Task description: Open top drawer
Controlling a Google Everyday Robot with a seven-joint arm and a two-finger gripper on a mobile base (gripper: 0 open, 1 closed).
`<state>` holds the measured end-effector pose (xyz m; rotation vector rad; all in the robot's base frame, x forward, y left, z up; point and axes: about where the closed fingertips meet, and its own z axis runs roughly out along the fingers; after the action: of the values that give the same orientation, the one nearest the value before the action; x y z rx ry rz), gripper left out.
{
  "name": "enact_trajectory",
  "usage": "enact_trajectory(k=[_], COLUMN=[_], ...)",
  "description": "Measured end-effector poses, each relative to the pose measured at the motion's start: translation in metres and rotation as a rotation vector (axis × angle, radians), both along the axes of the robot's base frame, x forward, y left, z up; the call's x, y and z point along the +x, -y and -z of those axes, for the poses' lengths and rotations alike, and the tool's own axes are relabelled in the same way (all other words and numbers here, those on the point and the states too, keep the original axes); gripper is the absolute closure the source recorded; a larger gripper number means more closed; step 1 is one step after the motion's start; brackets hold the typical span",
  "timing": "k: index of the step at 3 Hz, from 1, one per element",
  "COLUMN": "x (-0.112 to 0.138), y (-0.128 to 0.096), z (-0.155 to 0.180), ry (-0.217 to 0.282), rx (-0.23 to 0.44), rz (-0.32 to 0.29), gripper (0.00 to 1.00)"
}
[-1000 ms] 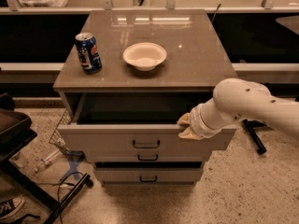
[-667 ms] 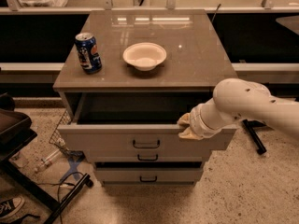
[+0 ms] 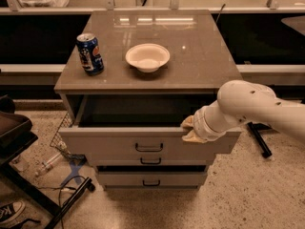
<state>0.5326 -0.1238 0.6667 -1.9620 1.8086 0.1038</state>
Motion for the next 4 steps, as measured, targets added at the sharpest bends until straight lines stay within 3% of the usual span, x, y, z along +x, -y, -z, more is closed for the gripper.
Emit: enact_trajectory(k=[2, 3, 4], x=[0.0, -0.0005, -0.0005], y=[-0.0001, -0.0009, -0.0009], z=[0.0, 0.0004, 0.0005], ry=[0.0, -0.001, -0.001], rx=[0.0, 0.0, 0.0], rz=[0.0, -0.002, -0.002], gripper=[0.18, 0.0, 0.0])
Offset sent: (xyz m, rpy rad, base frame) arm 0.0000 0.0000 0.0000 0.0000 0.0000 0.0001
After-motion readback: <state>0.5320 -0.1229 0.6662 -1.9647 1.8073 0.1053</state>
